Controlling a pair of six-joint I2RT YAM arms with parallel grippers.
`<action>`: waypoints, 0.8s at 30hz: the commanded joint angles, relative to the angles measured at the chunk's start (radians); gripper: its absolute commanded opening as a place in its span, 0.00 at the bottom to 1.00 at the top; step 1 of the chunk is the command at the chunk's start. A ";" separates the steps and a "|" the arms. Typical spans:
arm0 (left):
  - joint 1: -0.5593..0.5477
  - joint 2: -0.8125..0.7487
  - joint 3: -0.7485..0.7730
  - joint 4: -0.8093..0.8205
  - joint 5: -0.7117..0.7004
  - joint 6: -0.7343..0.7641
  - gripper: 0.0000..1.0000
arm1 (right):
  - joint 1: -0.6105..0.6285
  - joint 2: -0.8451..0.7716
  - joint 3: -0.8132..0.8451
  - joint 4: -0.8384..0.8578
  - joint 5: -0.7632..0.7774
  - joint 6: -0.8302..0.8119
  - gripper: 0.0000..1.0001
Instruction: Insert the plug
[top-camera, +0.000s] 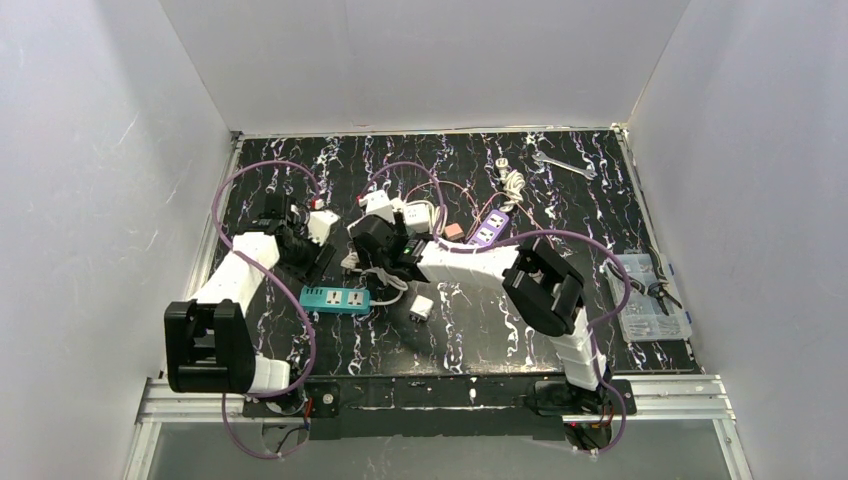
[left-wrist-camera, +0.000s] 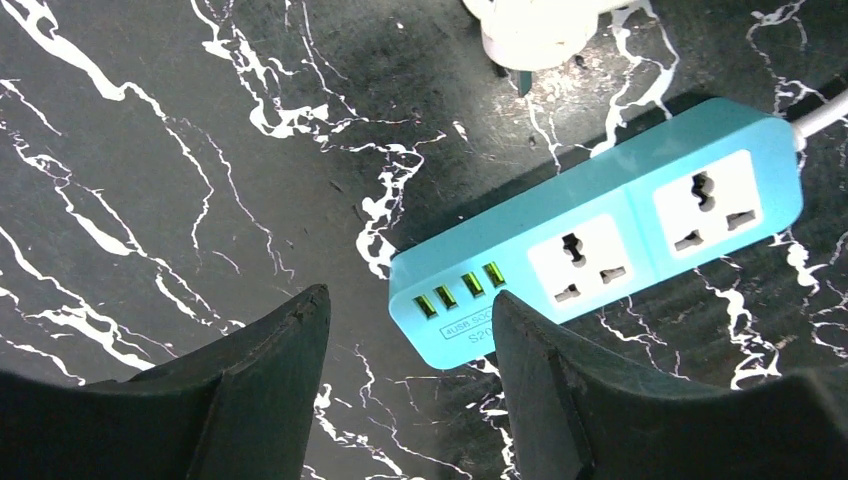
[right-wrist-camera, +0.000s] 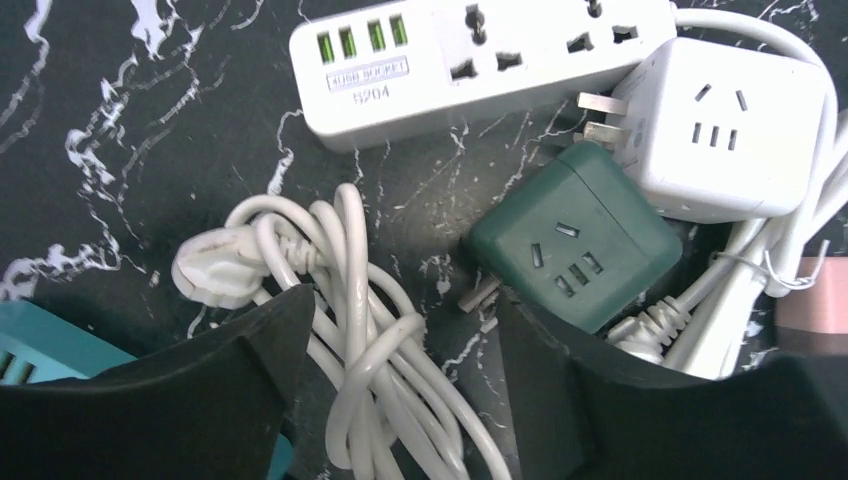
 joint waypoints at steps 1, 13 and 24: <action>0.008 0.005 0.042 -0.102 0.078 0.001 0.58 | -0.009 -0.096 0.016 -0.031 -0.008 -0.049 0.79; 0.036 0.039 0.121 -0.172 0.090 0.105 0.51 | -0.009 -0.579 -0.402 -0.264 0.109 0.139 0.76; 0.166 0.026 0.058 -0.192 0.103 0.289 0.44 | 0.008 -0.745 -0.543 -0.364 0.081 0.219 0.73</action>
